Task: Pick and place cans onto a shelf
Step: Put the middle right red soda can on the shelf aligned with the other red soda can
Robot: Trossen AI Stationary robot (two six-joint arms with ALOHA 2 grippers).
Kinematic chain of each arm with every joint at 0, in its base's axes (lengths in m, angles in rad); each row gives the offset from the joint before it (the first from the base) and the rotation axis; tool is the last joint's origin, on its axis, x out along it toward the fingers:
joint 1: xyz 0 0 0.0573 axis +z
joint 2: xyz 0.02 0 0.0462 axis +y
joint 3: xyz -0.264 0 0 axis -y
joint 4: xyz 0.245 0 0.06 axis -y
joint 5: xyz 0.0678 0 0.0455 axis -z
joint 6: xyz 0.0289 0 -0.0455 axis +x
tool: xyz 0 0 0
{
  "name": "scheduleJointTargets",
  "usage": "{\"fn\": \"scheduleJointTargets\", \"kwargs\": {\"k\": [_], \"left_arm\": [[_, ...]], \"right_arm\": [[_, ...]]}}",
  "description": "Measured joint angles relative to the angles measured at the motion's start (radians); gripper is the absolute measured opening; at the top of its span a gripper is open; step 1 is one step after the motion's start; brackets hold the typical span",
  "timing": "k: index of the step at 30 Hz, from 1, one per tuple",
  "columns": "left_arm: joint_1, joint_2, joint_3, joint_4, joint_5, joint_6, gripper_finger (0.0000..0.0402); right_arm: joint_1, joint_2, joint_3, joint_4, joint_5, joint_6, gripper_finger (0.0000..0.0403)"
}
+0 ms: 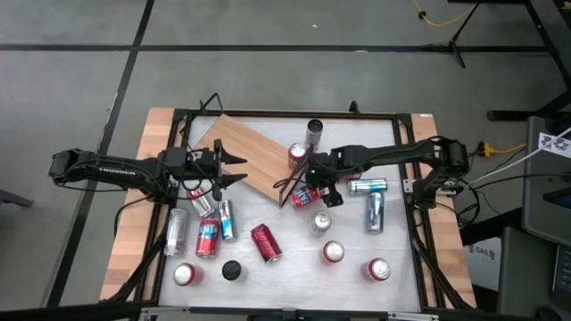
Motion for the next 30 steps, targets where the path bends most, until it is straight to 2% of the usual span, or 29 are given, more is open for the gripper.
{"fn": "scheduleJointTargets", "kwargs": {"k": [19, 22, 30], "left_arm": [[0.000, 0.000, 0.000, -0.001, 0.000, 0.000, 0.0212], [0.000, 0.000, 0.000, -0.001, 0.000, 0.001, 0.0212], [0.000, 0.000, 0.000, -0.001, 0.000, 0.002, 0.0212]], "right_arm": [[0.000, 0.121, 0.000, 0.031, 0.000, 0.000, 0.0379], [0.000, 0.121, 0.000, 0.030, 0.000, 0.000, 0.0363], [0.001, 0.121, 0.000, 0.039, 0.000, 0.004, 0.0287]]}}
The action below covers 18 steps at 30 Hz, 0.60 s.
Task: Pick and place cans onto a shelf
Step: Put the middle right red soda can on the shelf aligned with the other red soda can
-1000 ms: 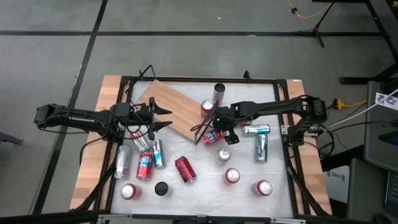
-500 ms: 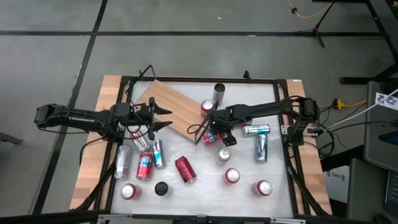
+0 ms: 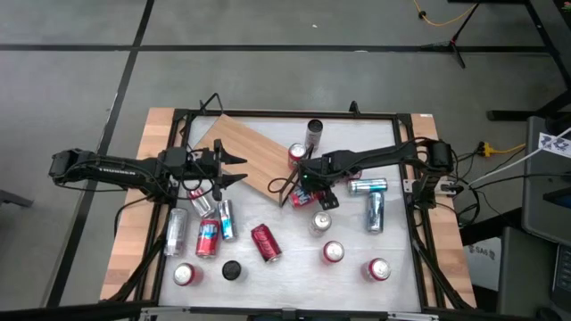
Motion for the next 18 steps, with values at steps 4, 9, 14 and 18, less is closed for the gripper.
{"fn": "scheduleJointTargets", "kwargs": {"k": [4, 9, 14, 18], "left_arm": [[0.000, 0.000, 0.000, 0.000, 0.000, 0.000, 0.0212], [0.000, 0.000, 0.000, 0.000, 0.000, 0.000, 0.0212], [0.000, 0.000, 0.000, 0.000, 0.000, 0.000, 0.0212], [0.000, 0.000, 0.000, -0.002, 0.000, 0.001, 0.0212]], "right_arm": [[0.001, 0.000, 0.000, 0.002, 0.000, 0.003, 0.0282], [0.001, -0.005, 0.000, -0.007, -0.019, 0.027, 0.0293], [0.001, -0.028, 0.000, -0.043, -0.045, 0.038, 0.0283], [0.001, -0.058, -0.001, -0.059, -0.052, 0.050, 0.0284]]}}
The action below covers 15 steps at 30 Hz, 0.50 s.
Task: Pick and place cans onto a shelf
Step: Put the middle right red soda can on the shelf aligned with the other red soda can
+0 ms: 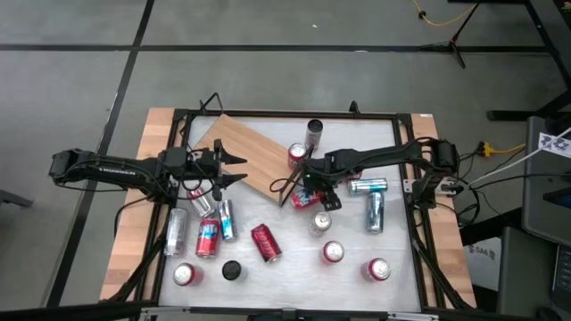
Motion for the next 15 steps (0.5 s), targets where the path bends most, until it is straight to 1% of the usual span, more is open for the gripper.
{"fn": "scheduleJointTargets", "kwargs": {"k": [7, 15], "left_arm": [[0.000, 0.000, 0.000, -0.004, 0.000, 0.000, 0.0212], [0.000, 0.000, 0.000, -0.004, 0.000, 0.000, 0.0212]], "right_arm": [[0.000, -0.059, 0.000, -0.043, 0.000, 0.027, 0.0282], [0.000, -0.154, 0.000, -0.077, -0.001, 0.057, 0.0283]]}}
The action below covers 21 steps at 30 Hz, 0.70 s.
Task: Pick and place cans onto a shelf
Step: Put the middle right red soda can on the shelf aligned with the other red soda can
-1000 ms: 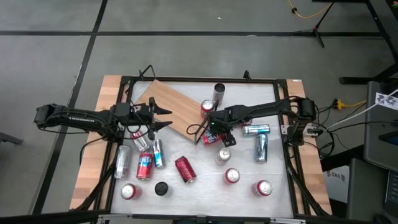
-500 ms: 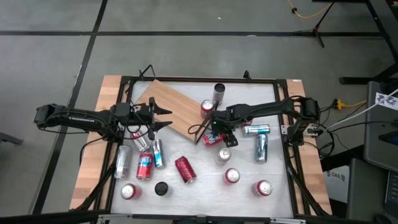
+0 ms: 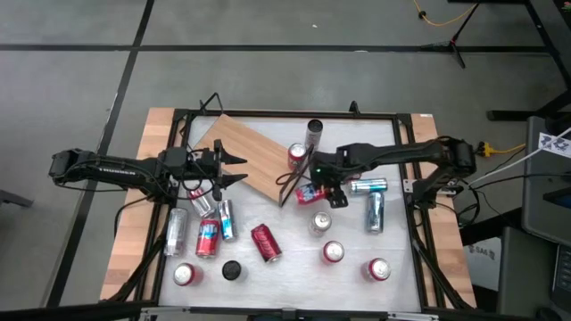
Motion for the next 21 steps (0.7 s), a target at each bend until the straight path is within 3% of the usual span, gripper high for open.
{"fn": "scheduleJointTargets", "kwargs": {"k": [14, 21], "left_arm": [[0.000, 0.000, 0.000, 0.005, 0.000, 0.000, 0.0212], [0.000, 0.000, 0.000, 0.045, 0.000, 0.003, 0.0212]], "right_arm": [[0.000, -0.164, 0.000, -0.042, 0.000, 0.022, 0.0284], [0.000, -0.244, 0.000, 0.047, 0.000, 0.022, 0.0288]]}}
